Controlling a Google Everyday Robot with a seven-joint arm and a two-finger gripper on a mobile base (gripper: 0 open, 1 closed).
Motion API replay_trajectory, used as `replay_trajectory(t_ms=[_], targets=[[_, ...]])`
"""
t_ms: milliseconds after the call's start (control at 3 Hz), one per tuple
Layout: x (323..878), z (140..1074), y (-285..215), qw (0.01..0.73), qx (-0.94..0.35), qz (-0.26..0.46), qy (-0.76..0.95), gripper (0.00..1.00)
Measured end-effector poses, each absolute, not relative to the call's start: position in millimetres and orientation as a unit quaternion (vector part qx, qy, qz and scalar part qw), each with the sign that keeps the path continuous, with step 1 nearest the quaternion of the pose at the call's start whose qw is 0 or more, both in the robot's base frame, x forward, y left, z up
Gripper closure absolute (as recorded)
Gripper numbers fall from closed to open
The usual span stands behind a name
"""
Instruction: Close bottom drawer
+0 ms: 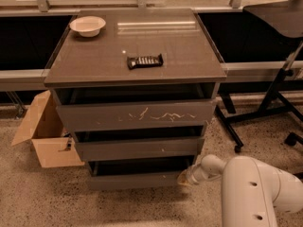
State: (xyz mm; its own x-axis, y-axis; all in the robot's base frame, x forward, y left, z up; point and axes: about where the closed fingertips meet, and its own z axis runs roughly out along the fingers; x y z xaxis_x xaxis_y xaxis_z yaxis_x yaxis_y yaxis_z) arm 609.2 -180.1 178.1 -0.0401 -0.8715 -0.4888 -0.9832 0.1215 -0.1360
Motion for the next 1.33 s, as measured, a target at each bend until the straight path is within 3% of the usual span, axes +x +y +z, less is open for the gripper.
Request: replay_trajectory(t_ms=[667, 1000, 1333], targets=[[609, 178, -180, 0.234, -0.652, 0.119, 0.711, 0.34], [607, 181, -179, 0.236, -0.653, 0.122, 0.710, 0.04], [595, 197, -174, 0.249, -0.656, 0.137, 0.699, 0.00]])
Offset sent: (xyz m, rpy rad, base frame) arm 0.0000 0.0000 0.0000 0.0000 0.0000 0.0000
